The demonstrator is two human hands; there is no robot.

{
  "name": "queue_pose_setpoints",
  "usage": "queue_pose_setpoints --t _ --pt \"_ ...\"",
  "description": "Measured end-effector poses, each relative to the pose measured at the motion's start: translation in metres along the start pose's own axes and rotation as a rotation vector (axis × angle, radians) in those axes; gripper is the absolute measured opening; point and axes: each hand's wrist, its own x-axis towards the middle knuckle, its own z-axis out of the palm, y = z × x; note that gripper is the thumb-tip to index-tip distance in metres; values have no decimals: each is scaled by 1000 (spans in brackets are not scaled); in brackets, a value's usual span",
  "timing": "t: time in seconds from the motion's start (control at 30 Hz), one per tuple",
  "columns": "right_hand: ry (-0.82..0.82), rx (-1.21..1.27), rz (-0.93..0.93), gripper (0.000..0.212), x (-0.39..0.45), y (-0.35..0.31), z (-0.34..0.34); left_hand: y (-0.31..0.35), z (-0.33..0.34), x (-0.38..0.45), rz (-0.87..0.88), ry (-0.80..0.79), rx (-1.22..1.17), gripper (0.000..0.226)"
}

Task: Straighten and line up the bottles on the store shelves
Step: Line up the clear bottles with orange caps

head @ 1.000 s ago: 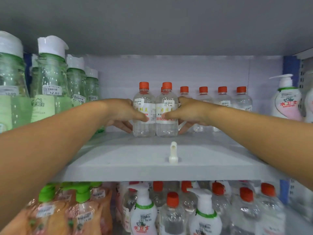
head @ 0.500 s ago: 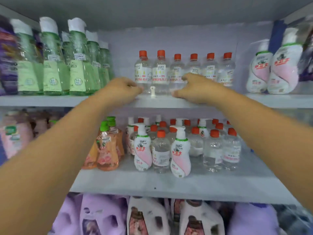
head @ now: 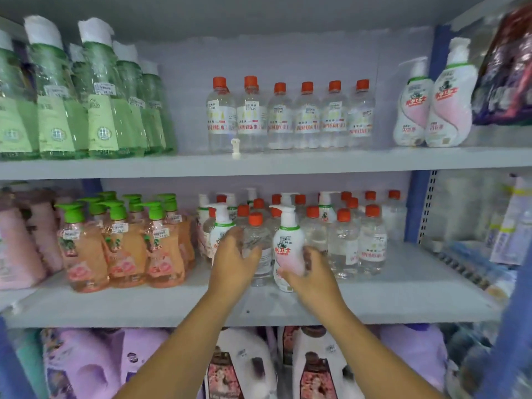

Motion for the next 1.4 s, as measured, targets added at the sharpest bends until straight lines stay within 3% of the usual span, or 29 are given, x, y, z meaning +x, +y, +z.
queue_pose_setpoints --t 0.17,0.3,0.63,0.8,0.9,0.97,1.03,1.1,1.2,1.4 --pt "80 -127 -13 53 15 11 6 -4 28 29 -6 -29 226 75" --pt "156 -150 20 42 11 15 -10 -7 34 27 32 -41 312 78" --pt "508 -206 89 42 -9 61 -111 -37 28 3 89 -228 -230 88" --pt "656 -268 161 47 6 81 -156 -50 31 1 -48 -266 -455 89" --pt "635 -301 201 50 17 83 -161 -54 31 4 -85 -308 -487 80" --pt "704 -386 139 56 17 78 -152 -55 30 4 -107 -332 -476 74" --pt "782 -437 -46 54 14 66 -133 -56 30 4 -108 -349 -450 70" --pt "653 -372 -151 49 19 46 -111 -57 31 4 -117 -360 -449 69" --pt "417 -395 -66 64 43 21 -93 -61 31 5 -124 -376 -454 73" --pt "186 -613 65 77 73 4 -88 -62 28 4 -133 -372 -467 75"
